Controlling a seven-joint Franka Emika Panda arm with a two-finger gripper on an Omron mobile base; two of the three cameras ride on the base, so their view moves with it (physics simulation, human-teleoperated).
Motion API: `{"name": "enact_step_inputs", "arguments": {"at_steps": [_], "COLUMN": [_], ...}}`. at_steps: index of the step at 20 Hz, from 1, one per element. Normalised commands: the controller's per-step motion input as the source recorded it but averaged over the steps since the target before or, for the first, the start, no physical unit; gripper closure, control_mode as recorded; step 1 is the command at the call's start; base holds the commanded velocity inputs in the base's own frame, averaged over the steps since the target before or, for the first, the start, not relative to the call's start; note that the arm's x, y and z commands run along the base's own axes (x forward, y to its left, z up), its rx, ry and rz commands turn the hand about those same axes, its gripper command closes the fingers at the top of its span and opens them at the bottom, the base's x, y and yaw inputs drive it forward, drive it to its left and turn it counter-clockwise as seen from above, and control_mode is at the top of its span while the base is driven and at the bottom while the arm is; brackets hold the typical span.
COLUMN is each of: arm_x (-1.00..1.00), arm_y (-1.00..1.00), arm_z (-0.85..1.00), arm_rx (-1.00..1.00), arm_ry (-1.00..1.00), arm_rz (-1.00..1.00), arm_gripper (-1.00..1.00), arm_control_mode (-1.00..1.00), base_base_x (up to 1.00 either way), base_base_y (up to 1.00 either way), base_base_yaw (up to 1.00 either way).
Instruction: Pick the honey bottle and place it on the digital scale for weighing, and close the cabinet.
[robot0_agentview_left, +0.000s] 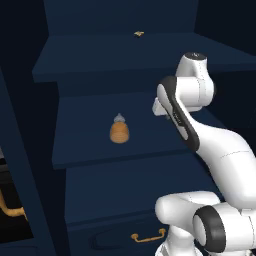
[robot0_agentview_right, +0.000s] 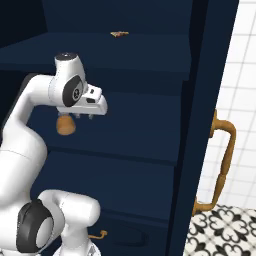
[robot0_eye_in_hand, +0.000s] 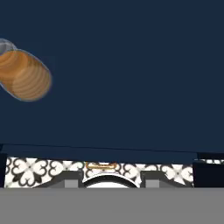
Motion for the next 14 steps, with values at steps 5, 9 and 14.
{"name": "enact_step_inputs", "arguments": {"at_steps": [5,9,14], "arm_x": [-0.37,-0.48,-0.32], "arm_y": [0.19,0.23,0.17], "arm_z": [0.00,0.11,0.16], "arm_rx": [-0.03,0.00,0.01], "arm_ry": [-0.12,-0.39,-0.42], "arm_rz": [0.05,0.07,0.11], "arm_gripper": [-1.00,-1.00,-1.00], "arm_control_mode": [-1.00,-1.00,-1.00], "base_base_x": [0.00,0.00,0.00], "base_base_y": [0.00,0.00,0.00], "base_base_yaw": [0.00,0.00,0.00]}}
